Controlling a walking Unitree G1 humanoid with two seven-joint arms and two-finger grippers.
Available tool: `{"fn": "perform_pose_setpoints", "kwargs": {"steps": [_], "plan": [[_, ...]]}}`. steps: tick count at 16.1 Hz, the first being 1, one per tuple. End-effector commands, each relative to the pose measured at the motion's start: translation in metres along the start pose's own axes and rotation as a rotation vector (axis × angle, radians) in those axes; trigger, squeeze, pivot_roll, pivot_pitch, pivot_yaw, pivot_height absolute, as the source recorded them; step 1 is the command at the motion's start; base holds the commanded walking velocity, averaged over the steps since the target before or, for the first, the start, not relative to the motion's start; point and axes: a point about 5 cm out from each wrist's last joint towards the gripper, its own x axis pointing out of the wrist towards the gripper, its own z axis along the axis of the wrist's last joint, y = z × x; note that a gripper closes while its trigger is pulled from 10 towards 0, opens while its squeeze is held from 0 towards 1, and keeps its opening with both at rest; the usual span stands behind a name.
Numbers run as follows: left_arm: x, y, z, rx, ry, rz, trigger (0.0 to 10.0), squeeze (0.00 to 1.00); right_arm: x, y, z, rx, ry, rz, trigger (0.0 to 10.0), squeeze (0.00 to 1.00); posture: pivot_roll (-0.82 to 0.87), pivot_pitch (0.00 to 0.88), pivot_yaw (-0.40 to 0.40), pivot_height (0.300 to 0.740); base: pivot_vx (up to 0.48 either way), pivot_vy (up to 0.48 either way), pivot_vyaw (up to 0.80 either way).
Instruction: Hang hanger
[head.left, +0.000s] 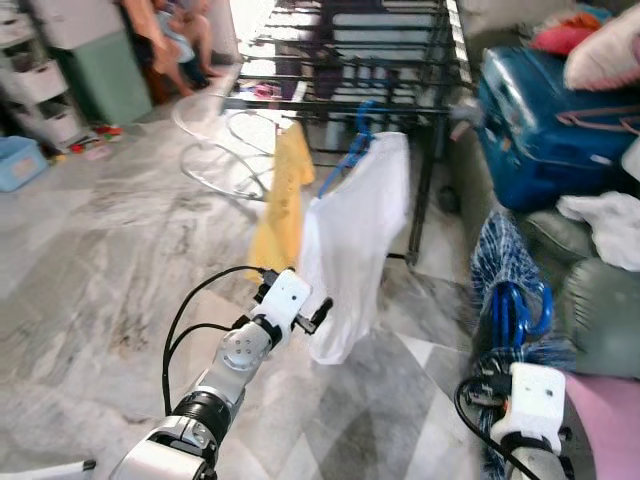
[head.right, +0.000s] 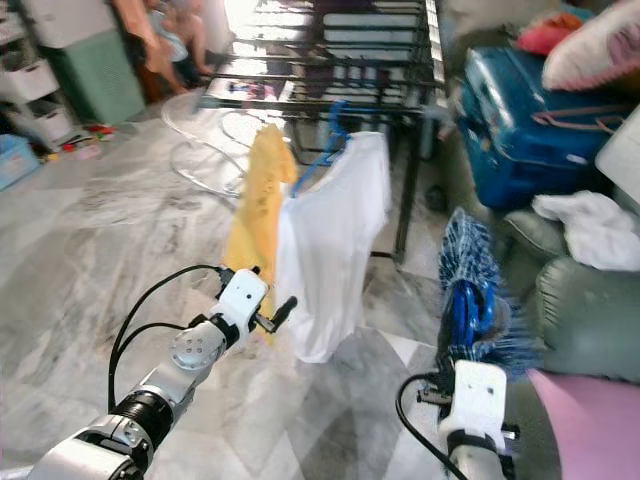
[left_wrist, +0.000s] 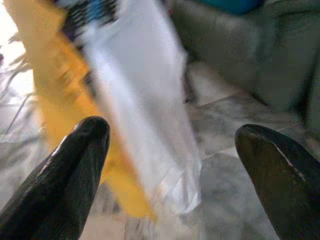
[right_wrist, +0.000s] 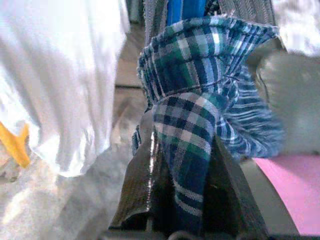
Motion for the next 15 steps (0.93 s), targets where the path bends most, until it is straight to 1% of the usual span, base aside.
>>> {"fn": "perform_pose_setpoints", "kwargs": {"steps": [1,3,4,6,7,9,11,13,14,15], "plan": [[-0.002,0.006,-0.005,-0.02,0.023,0.033,10.0,0.0,0.003,0.007,0.005,0.005,-0.016,0.02,10.0,0.0,0.02,0.0,-0.014,0.74,0.0,0.48,0.0],[-0.002,0.001,-0.005,-0.019,0.018,0.016,10.0,0.0,0.004,0.011,0.004,0.0,-0.016,0.045,10.0,0.0,0.02,0.0,-0.015,0.74,0.0,0.48,0.0],[-0.002,-0.004,-0.004,-0.025,0.011,-0.006,10.0,0.0,0.006,0.017,0.006,-0.011,-0.021,0.069,10.0,0.0,0.02,0.0,-0.018,0.74,0.0,0.48,0.0],[0.0,-0.005,-0.003,-0.026,0.01,-0.011,10.0,0.0,0.007,0.02,0.006,-0.013,-0.025,0.076,10.0,0.0,0.02,0.0,-0.015,0.74,0.0,0.48,0.0],[0.001,-0.007,-0.002,-0.036,0.021,-0.05,10.0,0.0,0.008,0.02,0.006,-0.013,-0.024,0.077,10.0,0.0,0.02,0.0,-0.012,0.74,0.0,0.48,0.0],[0.001,-0.005,-0.002,-0.012,0.02,-0.035,10.0,0.0,0.009,0.019,0.0,-0.019,-0.001,0.073,10.0,0.0,0.03,0.0,-0.007,0.74,0.0,0.48,0.0],[0.001,-0.004,-0.001,-0.004,0.018,-0.034,10.0,0.0,0.009,0.019,0.0,-0.018,0.001,0.074,10.0,0.0,0.03,0.0,-0.005,0.74,0.0,0.48,0.0],[0.001,-0.005,-0.003,-0.012,0.038,-0.047,10.0,0.0,0.009,0.021,-0.002,-0.017,0.006,0.076,10.0,0.0,0.03,0.0,-0.005,0.74,0.0,0.48,0.0],[0.0,-0.005,-0.003,-0.017,0.029,-0.044,10.0,0.0,0.01,0.022,-0.004,-0.025,0.011,0.084,10.0,0.0,0.02,0.0,-0.007,0.74,0.0,0.48,0.0],[0.0,-0.006,-0.002,0.0,0.017,-0.034,10.0,0.0,0.011,0.02,-0.007,-0.026,0.02,0.082,10.0,0.0,0.02,0.0,-0.012,0.74,0.0,0.0,0.0]]}}
